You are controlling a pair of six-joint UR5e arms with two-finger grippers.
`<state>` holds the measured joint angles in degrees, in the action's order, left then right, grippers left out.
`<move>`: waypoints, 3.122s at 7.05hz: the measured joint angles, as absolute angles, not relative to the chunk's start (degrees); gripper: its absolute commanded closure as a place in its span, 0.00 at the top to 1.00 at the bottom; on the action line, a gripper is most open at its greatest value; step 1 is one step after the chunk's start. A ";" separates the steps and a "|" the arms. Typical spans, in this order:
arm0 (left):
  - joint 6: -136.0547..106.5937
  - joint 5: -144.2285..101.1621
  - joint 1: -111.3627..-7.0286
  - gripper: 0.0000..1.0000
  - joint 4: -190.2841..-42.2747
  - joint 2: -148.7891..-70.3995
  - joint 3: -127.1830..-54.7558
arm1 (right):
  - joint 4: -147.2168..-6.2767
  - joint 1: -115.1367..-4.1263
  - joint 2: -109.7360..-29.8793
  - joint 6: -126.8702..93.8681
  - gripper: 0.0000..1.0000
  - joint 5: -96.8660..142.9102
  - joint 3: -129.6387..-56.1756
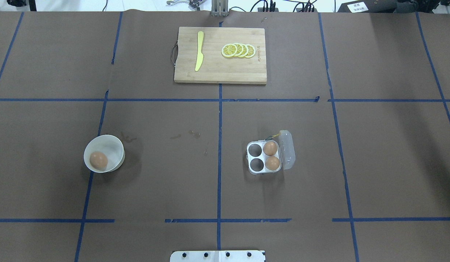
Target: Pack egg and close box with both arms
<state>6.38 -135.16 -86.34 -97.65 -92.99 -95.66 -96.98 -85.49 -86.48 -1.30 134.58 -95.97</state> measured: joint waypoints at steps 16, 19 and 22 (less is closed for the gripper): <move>-56.79 -118.08 -40.48 0.92 -75.94 -112.64 -104.71 | -96.94 -83.88 -86.80 -1.22 1.00 137.79 -95.81; -57.78 -117.70 -38.96 0.87 -74.66 -112.45 -104.46 | -96.94 -83.46 -86.75 -1.31 1.00 138.04 -95.94; -57.93 -116.29 -38.37 0.86 -74.29 -112.38 -103.41 | -96.94 -83.23 -86.59 -1.32 1.00 138.08 -96.02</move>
